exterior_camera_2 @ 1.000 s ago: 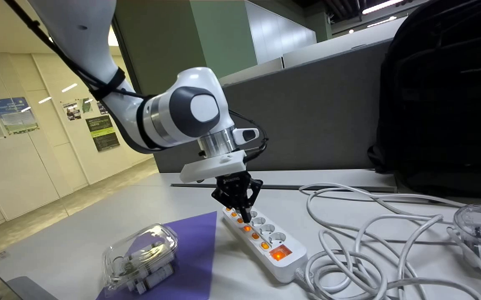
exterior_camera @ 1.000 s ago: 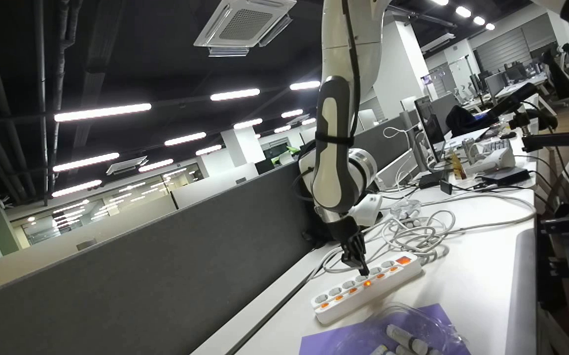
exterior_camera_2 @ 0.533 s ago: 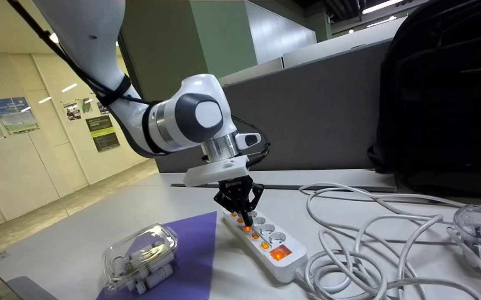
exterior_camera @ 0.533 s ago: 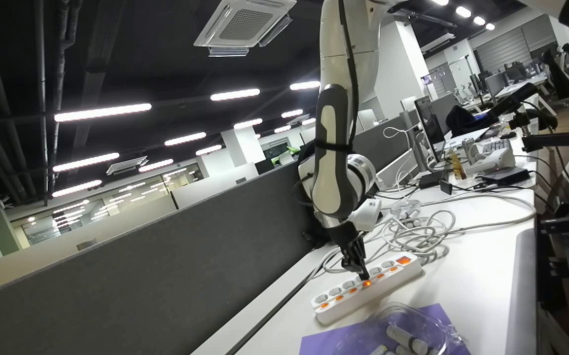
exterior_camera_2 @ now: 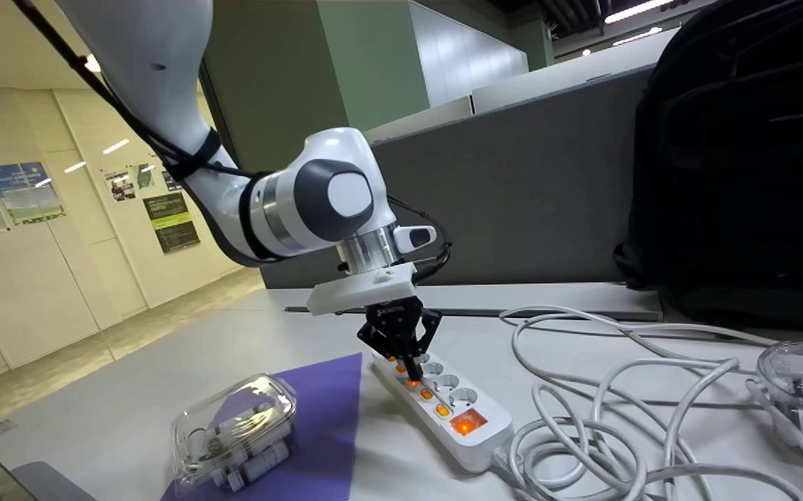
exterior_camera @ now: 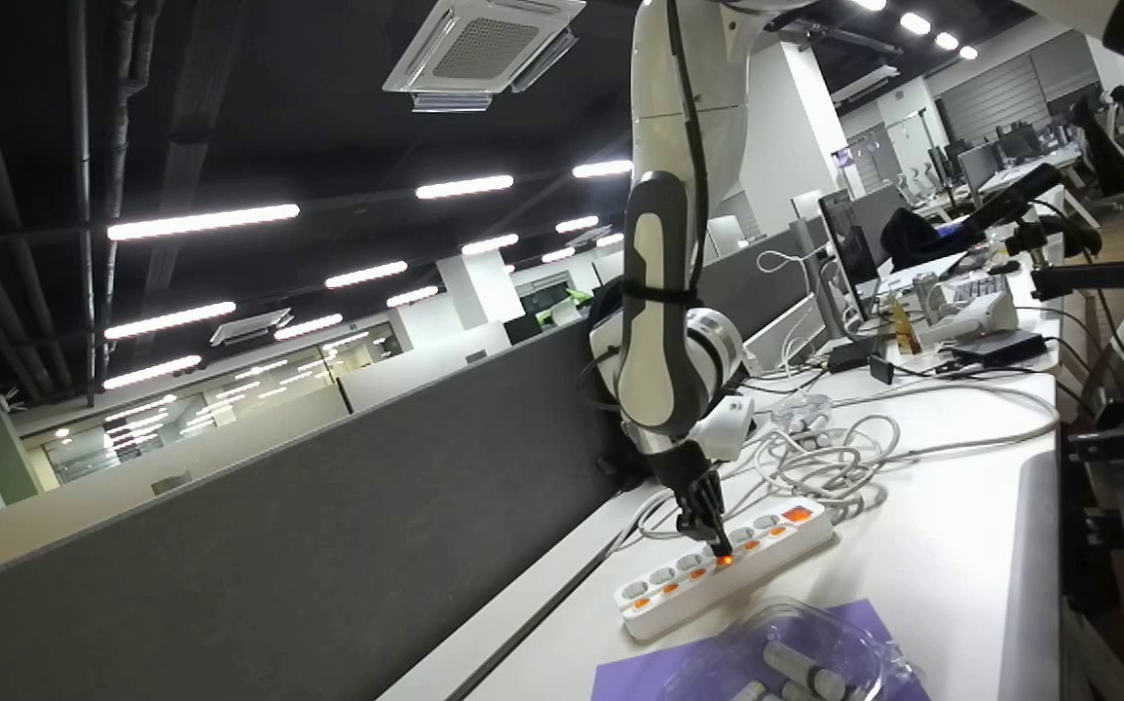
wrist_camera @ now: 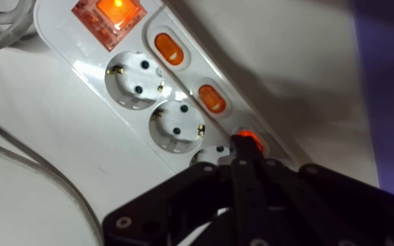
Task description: Turn off the fourth switch from the left on the adapter
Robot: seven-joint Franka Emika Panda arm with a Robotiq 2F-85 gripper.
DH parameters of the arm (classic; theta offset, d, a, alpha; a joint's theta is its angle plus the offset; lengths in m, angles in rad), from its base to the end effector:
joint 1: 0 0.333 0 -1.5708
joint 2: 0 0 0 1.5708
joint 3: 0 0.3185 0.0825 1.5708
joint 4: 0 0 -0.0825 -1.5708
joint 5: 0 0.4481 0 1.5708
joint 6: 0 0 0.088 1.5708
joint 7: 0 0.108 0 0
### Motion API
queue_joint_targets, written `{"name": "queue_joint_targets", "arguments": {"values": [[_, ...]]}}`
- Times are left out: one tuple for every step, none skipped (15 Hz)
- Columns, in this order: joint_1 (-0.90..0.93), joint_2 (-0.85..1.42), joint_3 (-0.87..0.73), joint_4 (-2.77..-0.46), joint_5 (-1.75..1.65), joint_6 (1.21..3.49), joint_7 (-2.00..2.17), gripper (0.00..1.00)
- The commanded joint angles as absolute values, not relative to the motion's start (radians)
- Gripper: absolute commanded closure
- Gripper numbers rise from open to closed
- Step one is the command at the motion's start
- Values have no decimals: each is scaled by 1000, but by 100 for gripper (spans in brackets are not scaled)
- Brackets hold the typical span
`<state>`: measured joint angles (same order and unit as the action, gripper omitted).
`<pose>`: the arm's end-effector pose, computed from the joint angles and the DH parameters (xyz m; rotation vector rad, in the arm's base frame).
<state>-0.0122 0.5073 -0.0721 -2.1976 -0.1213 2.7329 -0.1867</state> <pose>0.5802 -0.0475 0.0952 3.0350 0.3393 0.0242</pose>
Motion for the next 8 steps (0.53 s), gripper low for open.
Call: {"name": "queue_joint_targets", "arguments": {"values": [[-17,512,-72,-2195,-144,2719,-166,100],[-16,515,-72,-2196,-146,2723,-167,100],[-17,523,-73,-2199,-149,2738,-170,100],[-20,532,-72,-2204,-151,2760,-174,100],[-21,539,-74,-2211,-155,2786,-175,100],[-24,551,-73,-2220,-156,2821,-175,100],[-24,565,-78,-2228,-161,2861,-168,100],[-28,577,-79,-2234,-159,2897,-166,100]]}}
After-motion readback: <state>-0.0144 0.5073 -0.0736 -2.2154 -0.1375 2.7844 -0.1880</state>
